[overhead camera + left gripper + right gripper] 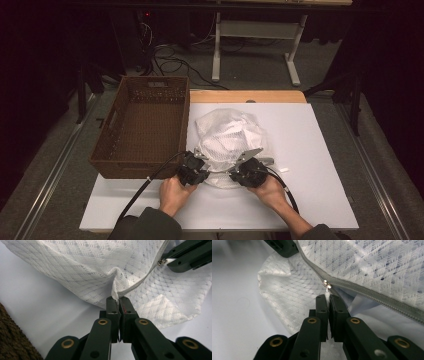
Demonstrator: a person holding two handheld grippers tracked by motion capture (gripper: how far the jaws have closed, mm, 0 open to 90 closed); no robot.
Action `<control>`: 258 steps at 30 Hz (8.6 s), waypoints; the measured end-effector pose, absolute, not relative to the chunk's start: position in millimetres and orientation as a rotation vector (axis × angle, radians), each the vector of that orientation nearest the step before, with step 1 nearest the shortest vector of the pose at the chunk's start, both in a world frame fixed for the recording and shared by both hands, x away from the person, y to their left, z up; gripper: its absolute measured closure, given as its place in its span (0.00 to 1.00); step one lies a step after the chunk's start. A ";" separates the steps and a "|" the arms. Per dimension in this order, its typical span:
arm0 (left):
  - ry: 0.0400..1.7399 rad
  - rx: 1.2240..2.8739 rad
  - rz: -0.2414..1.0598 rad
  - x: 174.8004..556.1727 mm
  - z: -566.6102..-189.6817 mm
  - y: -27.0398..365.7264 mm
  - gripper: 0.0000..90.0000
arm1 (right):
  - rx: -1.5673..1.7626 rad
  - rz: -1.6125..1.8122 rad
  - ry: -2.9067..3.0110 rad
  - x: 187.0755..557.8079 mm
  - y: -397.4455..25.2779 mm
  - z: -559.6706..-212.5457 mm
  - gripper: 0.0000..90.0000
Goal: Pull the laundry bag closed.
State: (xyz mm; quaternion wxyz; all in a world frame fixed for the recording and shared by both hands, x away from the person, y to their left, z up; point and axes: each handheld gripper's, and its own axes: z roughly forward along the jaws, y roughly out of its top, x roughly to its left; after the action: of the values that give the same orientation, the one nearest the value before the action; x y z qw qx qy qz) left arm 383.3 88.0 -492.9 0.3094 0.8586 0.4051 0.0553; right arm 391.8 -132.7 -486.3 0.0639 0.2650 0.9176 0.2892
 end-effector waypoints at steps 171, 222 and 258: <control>1.109 2.343 0.253 380.8 -500.4 88.4 0.97 | 1.052 0.915 2.578 383.9 -224.9 -463.4 0.97; 1.122 2.335 0.238 381.7 -500.5 88.9 0.97 | 1.267 0.925 2.475 398.0 -276.7 -468.0 0.97; 1.084 2.298 0.233 373.6 -477.8 88.6 0.58 | 1.332 0.897 2.375 399.7 -280.0 -467.9 0.54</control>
State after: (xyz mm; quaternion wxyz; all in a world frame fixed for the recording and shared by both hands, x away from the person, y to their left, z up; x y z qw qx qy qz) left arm 373.6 88.6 -477.8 0.2908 0.8618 0.4063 0.0872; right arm 399.7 -280.0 -467.9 0.1370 0.4603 0.8205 0.3099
